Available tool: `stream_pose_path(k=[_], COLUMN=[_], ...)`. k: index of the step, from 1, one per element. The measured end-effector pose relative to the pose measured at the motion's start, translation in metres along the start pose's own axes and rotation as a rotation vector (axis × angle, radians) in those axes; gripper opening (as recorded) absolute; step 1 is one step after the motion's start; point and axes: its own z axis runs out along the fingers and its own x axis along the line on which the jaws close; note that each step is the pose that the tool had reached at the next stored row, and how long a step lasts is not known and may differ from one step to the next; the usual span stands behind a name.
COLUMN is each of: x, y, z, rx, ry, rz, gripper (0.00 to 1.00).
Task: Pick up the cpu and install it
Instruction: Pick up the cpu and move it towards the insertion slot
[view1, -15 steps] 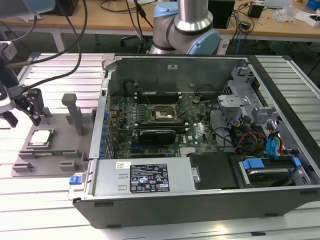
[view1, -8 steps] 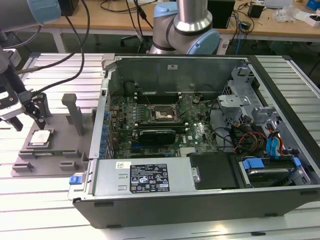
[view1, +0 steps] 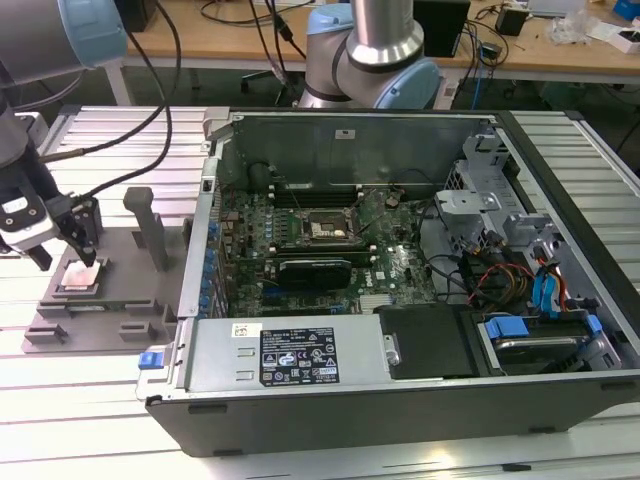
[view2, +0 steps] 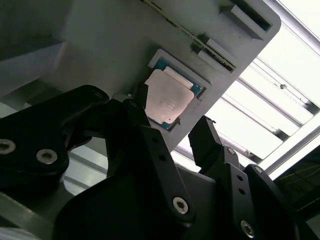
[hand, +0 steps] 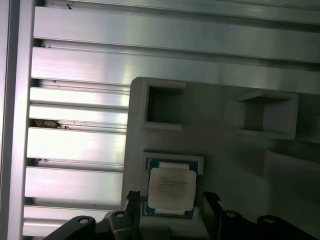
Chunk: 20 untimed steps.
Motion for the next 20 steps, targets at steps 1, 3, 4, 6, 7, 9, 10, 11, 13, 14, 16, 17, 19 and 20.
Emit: stream_pose_path(k=[1, 3, 4, 6, 7, 9, 10, 11, 13, 14, 16, 17, 19, 20], x=[0.0, -0.0001, -0.0002, -0.0003, -0.0007, -0.0017, -0.0025, -0.0032, -0.0044, -0.0049, -0.0061, -0.0064, -0.0069, -0.0072], y=[0.0003, 0.0007, 0.0009, 0.0012, 0.0013, 0.0012, 0.0011, 0.0011, 0.0011, 0.001, 0.0009, 0.001, 0.0009, 0.0009], z=[0.003, 0.0065, 0.0087, 0.0116, 0.0133, 0.015, 0.0157, 0.0163, 0.017, 0.0171, 0.0184, 0.0187, 0.019, 0.0193], rx=[0.0, -0.0001, -0.0001, -0.0001, -0.0001, -0.0001, -0.0002, -0.0004, -0.0009, -0.0008, -0.0009, -0.0009, -0.001, -0.001], ry=[0.0, -0.0001, -0.0001, 0.0, 0.0001, 0.0001, 0.0006, 0.0038, 0.0096, 0.0097, 0.011, 0.011, 0.0109, 0.011], rz=[-0.001, -0.001, -0.002, -0.002, -0.003, -0.003, -0.003, -0.003, -0.003, -0.003, -0.004, -0.003, -0.004, -0.004], gripper=[0.6, 0.6, 0.6, 0.6, 0.6, 0.6, 0.6, 0.6, 0.6, 0.6, 0.6, 0.6, 0.6, 0.6])
